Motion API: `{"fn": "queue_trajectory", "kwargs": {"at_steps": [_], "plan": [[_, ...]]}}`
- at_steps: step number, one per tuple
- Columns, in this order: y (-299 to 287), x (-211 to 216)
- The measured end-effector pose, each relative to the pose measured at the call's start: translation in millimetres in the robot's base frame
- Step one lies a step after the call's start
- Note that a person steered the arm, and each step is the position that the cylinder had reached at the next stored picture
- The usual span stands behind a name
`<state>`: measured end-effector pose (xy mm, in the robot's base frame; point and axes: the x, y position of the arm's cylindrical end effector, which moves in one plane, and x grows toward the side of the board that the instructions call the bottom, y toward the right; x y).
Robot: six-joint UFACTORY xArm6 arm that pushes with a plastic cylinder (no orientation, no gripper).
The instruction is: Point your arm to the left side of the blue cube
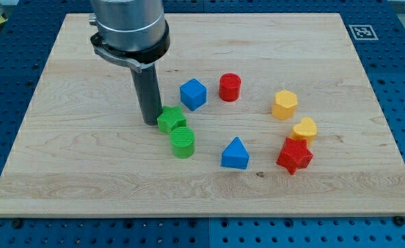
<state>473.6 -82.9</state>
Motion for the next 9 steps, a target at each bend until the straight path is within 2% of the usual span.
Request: {"fn": "queue_trajectory", "kwargs": {"at_steps": [2,9], "plan": [[-8.3,47.0],[-8.1,78.9]]}}
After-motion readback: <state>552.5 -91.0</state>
